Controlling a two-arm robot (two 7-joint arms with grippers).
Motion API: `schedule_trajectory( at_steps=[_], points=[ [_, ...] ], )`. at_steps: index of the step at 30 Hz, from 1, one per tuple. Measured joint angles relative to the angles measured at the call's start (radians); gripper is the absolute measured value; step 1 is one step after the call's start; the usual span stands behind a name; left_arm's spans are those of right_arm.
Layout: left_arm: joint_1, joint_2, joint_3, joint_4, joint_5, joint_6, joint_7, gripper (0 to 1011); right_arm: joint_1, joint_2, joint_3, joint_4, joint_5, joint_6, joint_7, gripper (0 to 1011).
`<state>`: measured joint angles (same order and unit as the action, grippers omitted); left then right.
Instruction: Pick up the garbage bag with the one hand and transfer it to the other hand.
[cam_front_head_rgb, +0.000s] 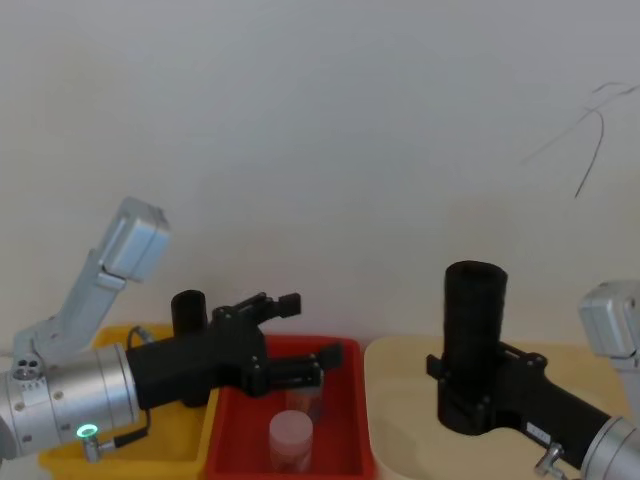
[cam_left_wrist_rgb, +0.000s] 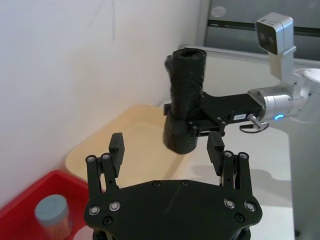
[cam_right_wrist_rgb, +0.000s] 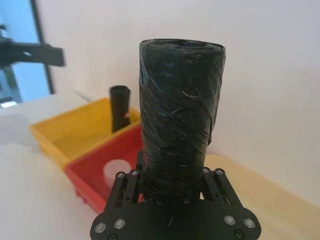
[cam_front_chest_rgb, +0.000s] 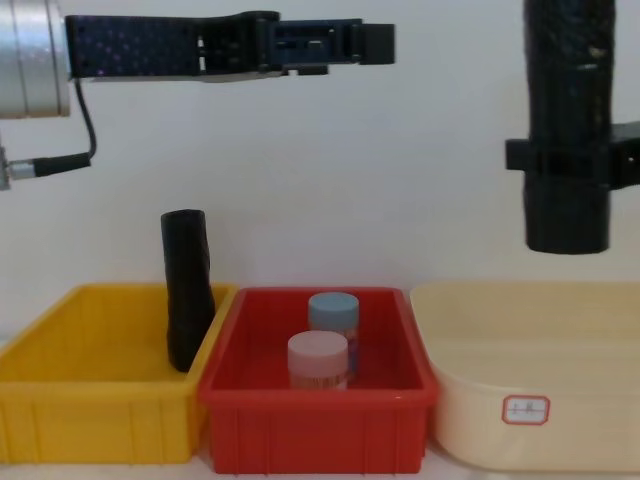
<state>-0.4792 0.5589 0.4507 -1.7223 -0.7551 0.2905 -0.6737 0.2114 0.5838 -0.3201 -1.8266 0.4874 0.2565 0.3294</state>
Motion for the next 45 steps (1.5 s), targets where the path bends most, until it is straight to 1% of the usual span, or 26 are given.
schedule_trajectory(
  at_steps=[3, 4, 7, 8, 10, 11, 13, 16, 19, 20, 26, 31, 32, 36, 37, 39, 40, 43, 45],
  points=[
    [0.013, 0.003, -0.012, -0.006, -0.003, -0.003, 0.026, 1000, 0.005, 0.003, 0.006, 0.004, -0.011, 0.02, -0.02, 497],
    [0.019, 0.004, -0.018, -0.008, -0.003, -0.005, 0.043, 1000, 0.01, 0.004, 0.007, 0.008, -0.017, 0.032, -0.029, 497],
    [0.028, 0.005, -0.024, -0.012, -0.002, -0.008, 0.068, 1000, 0.024, 0.003, 0.007, 0.021, -0.03, 0.051, -0.043, 497],
    [0.032, 0.005, -0.027, -0.014, 0.0, -0.011, 0.087, 1000, 0.026, 0.002, 0.007, 0.024, -0.032, 0.055, -0.045, 496],
    [0.038, 0.004, -0.03, -0.015, 0.003, -0.013, 0.105, 1000, 0.036, 0.001, 0.006, 0.033, -0.037, 0.063, -0.049, 497],
    [0.042, 0.003, -0.032, -0.016, 0.009, -0.016, 0.126, 1000, 0.04, 0.0, 0.005, 0.036, -0.04, 0.067, -0.051, 496],
    [0.046, 0.001, -0.033, -0.016, 0.015, -0.019, 0.144, 1000, 0.054, -0.003, 0.001, 0.052, -0.048, 0.079, -0.054, 496],
    [0.055, -0.007, -0.035, -0.015, 0.034, -0.025, 0.196, 1000, 0.075, -0.008, -0.004, 0.076, -0.058, 0.089, -0.057, 496],
    [0.059, -0.014, -0.035, -0.012, 0.047, -0.028, 0.227, 1000, 0.095, -0.012, -0.008, 0.103, -0.068, 0.098, -0.057, 496],
    [0.062, -0.019, -0.034, -0.008, 0.058, -0.03, 0.251, 1000, 0.098, -0.012, -0.009, 0.107, -0.071, 0.1, -0.057, 496],
    [0.068, -0.042, -0.028, 0.009, 0.097, -0.035, 0.326, 1000, 0.131, -0.012, -0.01, 0.163, -0.086, 0.109, -0.051, 496],
    [0.069, -0.072, -0.018, 0.037, 0.143, -0.038, 0.404, 1000, 0.153, -0.009, -0.008, 0.21, -0.096, 0.111, -0.041, 496],
    [0.069, -0.083, -0.013, 0.048, 0.156, -0.039, 0.426, 1000, 0.156, -0.008, -0.008, 0.216, -0.097, 0.112, -0.039, 496],
    [0.068, -0.103, -0.005, 0.07, 0.184, -0.042, 0.469, 1000, 0.166, -0.007, -0.007, 0.238, -0.102, 0.112, -0.034, 572],
    [0.066, -0.113, -0.001, 0.081, 0.197, -0.043, 0.489, 1000, 0.17, -0.006, -0.006, 0.245, -0.104, 0.112, -0.033, 639],
    [0.065, -0.12, 0.002, 0.092, 0.209, -0.044, 0.505, 1000, 0.172, -0.006, -0.006, 0.251, -0.105, 0.113, -0.031, 676],
    [0.063, -0.128, 0.005, 0.1, 0.218, -0.044, 0.519, 1000, 0.175, -0.005, -0.005, 0.257, -0.106, 0.113, -0.03, 732],
    [0.061, -0.14, 0.01, 0.114, 0.234, -0.046, 0.543, 1000, 0.179, -0.005, -0.005, 0.267, -0.109, 0.113, -0.028, 782],
    [0.06, -0.145, 0.012, 0.12, 0.241, -0.047, 0.552, 1000, 0.181, -0.004, -0.005, 0.27, -0.109, 0.113, -0.027, 856]
  ],
)
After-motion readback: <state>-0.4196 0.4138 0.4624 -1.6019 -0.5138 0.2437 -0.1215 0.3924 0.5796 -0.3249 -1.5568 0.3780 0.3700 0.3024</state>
